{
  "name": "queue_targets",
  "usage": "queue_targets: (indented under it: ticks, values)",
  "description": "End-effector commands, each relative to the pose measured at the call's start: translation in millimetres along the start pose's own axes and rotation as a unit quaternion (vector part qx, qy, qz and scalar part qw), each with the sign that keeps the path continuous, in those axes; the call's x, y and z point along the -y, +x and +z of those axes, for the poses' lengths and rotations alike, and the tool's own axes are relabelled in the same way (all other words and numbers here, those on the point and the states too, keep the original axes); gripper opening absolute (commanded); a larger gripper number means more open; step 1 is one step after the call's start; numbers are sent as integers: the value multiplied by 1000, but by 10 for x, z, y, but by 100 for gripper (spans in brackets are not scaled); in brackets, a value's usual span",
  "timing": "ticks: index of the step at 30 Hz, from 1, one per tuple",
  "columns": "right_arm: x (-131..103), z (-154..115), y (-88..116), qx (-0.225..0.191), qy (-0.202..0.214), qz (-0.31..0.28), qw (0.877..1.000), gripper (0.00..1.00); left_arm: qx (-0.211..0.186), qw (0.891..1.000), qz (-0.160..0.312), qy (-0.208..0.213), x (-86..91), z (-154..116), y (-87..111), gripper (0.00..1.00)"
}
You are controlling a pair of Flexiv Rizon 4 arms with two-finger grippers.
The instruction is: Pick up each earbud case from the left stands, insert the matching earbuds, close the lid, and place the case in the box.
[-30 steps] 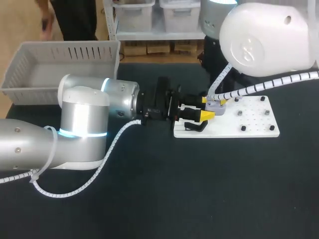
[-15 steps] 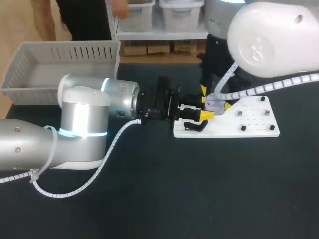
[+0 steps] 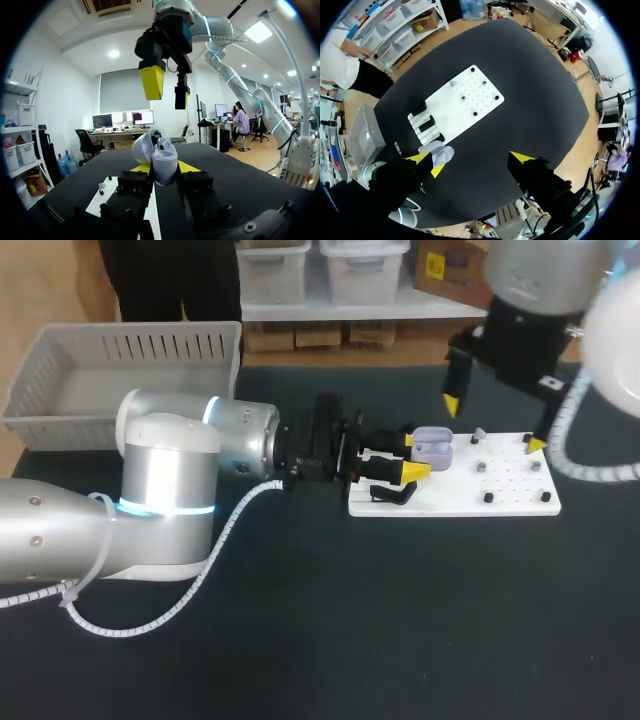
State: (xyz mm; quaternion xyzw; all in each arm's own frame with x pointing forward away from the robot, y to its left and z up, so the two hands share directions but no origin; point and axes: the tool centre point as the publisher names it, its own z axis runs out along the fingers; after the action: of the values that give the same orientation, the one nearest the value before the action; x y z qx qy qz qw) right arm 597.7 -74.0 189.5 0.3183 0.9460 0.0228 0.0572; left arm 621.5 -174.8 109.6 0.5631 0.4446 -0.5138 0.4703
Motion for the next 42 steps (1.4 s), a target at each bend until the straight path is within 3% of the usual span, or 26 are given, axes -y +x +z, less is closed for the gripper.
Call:
queue_targets:
  ticks: [1,5,7,9,12,15,17,19,21,27,42]
  values:
    - [118,21,-193,-14,-35,-14,999,100,0,1000,1,-1,5,3,4,0]
    - [147,88,-411,-22,-36,-28,999,91,0,1000,1,-1,5,3,4,0]
    - [153,119,-507,-17,-34,-37,999,95,0,1000,1,-1,5,3,4,0]
    - [150,151,-595,-11,-30,-45,998,93,0,1000,1,-1,5,3,4,0]
    - [126,203,-696,2,-24,-65,998,99,0,1000,1,-1,5,3,4,0]
    - [82,308,-800,13,-16,-86,996,96,0,1000,1,-1,5,3,4,0]
    - [38,411,-874,18,-11,-100,995,89,0,1000,1,-1,5,3,4,0]
    - [-3,507,-934,23,-3,-110,994,90,0,1000,1,-1,5,3,4,0]
    - [-53,613,-1010,20,-1,-122,992,82,0,1000,1,-1,5,3,4,0]
    - [-157,735,-1115,11,-8,-141,990,100,0,1000,1,-1,5,3,4,0]
    - [-168,748,-1153,2,-15,-141,990,100,0,1000,1,-1,5,3,4,0]
